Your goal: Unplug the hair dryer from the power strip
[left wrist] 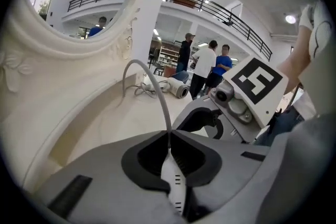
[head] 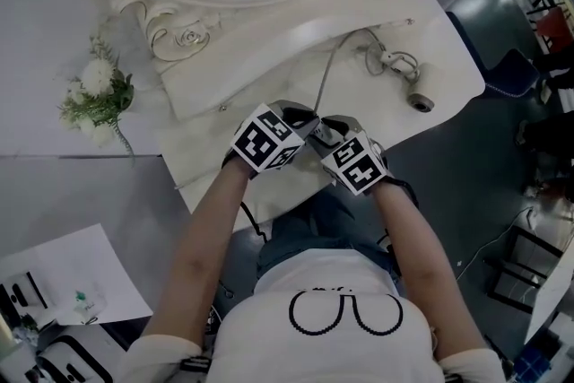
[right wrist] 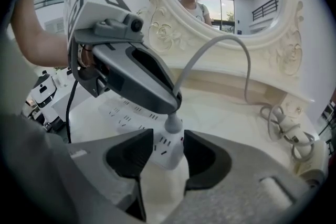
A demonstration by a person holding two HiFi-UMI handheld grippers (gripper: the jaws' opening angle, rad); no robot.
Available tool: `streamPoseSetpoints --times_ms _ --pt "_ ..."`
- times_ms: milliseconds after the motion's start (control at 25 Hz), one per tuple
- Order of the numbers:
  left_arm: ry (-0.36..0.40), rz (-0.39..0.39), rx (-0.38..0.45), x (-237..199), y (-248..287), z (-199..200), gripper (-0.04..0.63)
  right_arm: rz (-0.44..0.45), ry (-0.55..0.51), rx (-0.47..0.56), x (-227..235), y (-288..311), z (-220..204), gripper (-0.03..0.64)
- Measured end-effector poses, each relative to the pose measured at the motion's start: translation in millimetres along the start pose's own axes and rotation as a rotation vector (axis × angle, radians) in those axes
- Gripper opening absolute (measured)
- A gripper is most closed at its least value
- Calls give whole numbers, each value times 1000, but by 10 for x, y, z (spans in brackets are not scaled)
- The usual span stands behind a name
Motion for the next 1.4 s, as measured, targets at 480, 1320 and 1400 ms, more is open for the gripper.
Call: streamPoseSetpoints --times_ms 480,1320,1400 --pt "-128 42 107 -81 -80 -43 20 22 -22 14 -57 19 5 176" --pt "54 101 20 71 -120 -161 20 48 -27 18 -89 28 23 153" --pt "71 113 41 31 -148 -185 20 48 -33 37 -103 28 21 150"
Point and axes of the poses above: the fingertips, and each gripper's own axes: y forward along the fingers, x to its right, z out of its top, the point moved 2 cm from there along -y, backward along the fingers, and after that the axes turned 3 degrees about -y, right-handed, at the moved point
